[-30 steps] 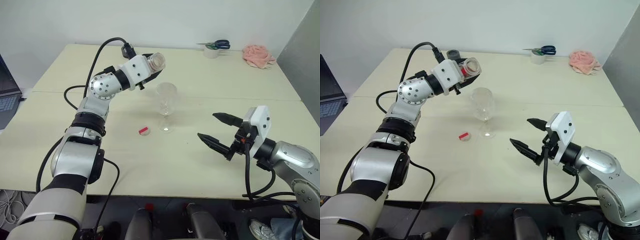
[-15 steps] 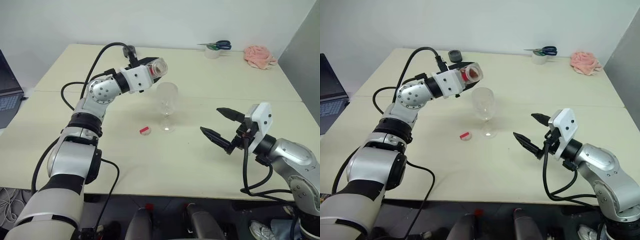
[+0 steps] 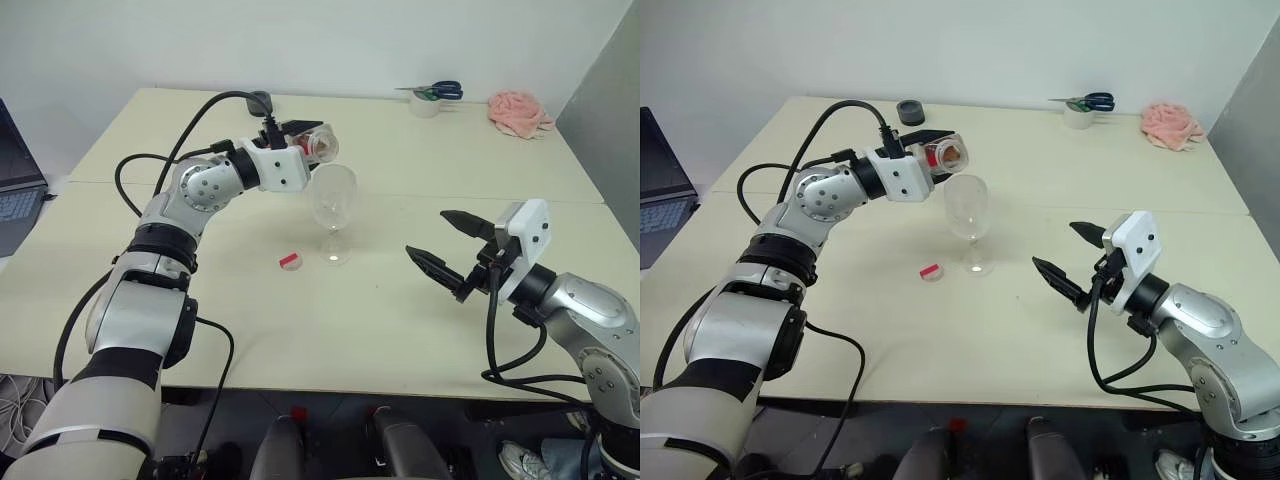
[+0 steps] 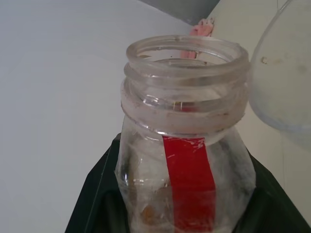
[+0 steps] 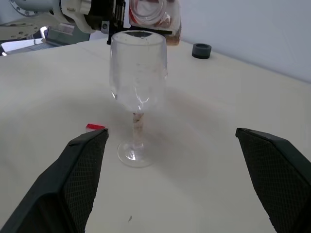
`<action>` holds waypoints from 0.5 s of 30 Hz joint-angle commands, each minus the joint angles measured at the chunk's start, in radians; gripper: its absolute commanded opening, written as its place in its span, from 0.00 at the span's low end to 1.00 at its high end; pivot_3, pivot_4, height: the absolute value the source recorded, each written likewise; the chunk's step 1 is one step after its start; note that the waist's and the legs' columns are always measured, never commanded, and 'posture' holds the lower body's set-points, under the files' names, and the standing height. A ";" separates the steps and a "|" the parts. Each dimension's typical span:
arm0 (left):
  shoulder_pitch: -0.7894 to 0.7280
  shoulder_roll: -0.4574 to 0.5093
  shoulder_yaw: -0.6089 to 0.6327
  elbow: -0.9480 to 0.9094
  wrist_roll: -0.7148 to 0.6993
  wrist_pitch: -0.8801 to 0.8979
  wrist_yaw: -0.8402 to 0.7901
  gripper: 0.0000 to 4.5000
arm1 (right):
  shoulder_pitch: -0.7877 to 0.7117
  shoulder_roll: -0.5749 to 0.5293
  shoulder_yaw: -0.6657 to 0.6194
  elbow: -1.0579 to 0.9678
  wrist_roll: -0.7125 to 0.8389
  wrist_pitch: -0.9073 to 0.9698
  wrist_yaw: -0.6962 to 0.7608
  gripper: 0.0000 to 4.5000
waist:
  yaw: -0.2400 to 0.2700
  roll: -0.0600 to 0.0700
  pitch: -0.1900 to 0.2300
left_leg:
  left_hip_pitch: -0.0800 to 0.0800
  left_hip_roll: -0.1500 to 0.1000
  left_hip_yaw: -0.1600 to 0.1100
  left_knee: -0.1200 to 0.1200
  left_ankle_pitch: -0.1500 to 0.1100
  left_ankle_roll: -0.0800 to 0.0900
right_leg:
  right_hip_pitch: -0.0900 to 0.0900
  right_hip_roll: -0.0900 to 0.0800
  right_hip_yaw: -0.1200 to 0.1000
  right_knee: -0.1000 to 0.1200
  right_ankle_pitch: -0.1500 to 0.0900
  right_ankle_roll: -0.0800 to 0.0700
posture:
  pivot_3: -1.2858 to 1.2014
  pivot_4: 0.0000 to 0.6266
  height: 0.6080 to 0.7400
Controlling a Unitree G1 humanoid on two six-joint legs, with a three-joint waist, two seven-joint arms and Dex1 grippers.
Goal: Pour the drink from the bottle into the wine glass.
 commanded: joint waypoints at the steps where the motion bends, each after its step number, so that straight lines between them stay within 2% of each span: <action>1: -0.050 0.027 -0.006 -0.016 0.018 -0.034 0.039 0.40 | -0.024 0.030 -0.059 -0.027 0.033 -0.073 -0.010 1.00 | 0.000 0.000 0.000 | 0.000 0.000 0.000 0.000 0.000 0.000 | 0.000 0.000 0.000 0.000 0.000 0.000 | 0.52 0.24 1.00; 6: -0.057 0.032 -0.023 -0.011 0.041 -0.044 0.052 0.40 | -0.031 0.027 -0.093 -0.133 0.209 -0.036 -0.001 1.00 | 0.000 0.000 0.000 | 0.000 0.000 0.000 0.000 0.000 0.000 | 0.000 0.000 0.000 0.001 0.000 0.000 | 0.52 0.24 1.00; 9: -0.063 0.033 -0.033 -0.009 0.054 -0.052 0.062 0.40 | -0.025 -0.030 -0.072 -0.138 0.166 -0.030 0.003 1.00 | 0.000 0.000 0.000 | 0.000 -0.001 -0.001 0.000 0.000 0.000 | 0.000 -0.001 -0.001 0.002 0.000 0.000 | 0.52 0.24 1.00; 15: -0.080 0.031 -0.039 0.012 0.063 -0.045 0.070 0.40 | -0.033 -0.040 -0.027 -0.116 0.126 -0.046 -0.015 1.00 | -0.002 0.000 0.000 | 0.002 -0.001 -0.001 0.001 0.000 0.000 | 0.000 0.000 0.000 0.005 0.000 0.000 | 0.52 0.24 1.00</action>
